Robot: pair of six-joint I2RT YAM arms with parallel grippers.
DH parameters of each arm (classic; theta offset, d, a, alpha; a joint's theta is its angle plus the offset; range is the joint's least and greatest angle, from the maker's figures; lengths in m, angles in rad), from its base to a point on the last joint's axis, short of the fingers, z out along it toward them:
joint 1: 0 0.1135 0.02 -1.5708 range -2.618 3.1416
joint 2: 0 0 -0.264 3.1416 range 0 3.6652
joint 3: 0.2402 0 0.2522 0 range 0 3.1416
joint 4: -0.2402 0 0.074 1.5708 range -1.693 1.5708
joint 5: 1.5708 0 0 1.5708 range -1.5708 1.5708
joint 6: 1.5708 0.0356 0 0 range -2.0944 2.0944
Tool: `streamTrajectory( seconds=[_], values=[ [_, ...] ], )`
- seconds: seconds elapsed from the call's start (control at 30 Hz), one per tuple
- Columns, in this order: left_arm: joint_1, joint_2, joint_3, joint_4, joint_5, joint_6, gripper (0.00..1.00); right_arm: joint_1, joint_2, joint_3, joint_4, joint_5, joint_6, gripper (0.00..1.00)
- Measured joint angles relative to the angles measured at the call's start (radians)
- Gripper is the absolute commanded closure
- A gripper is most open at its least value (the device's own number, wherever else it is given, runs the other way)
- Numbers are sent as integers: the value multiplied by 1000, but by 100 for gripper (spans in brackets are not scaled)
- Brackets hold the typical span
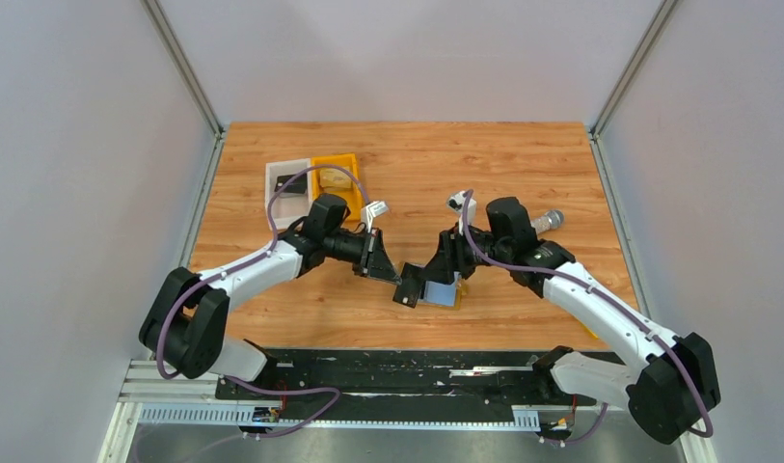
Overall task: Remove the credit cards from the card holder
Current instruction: Remove the credit card from the card holder, then place the credit card in the storage box.
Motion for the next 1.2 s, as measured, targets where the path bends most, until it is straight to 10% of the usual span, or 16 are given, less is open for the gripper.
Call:
streamTrajectory(
  seconds=[0.4,0.77,1.2],
  values=[
    [-109,10,72,-98,93,92,100,-1,85,47,-86,-172,-90,56],
    [-110,19,72,-114,109,108,99,-2,103,47,-97,-249,-100,91],
    [-53,12,98,-136,66,113,62,-12,112,39,-21,-302,21,100]
  ],
)
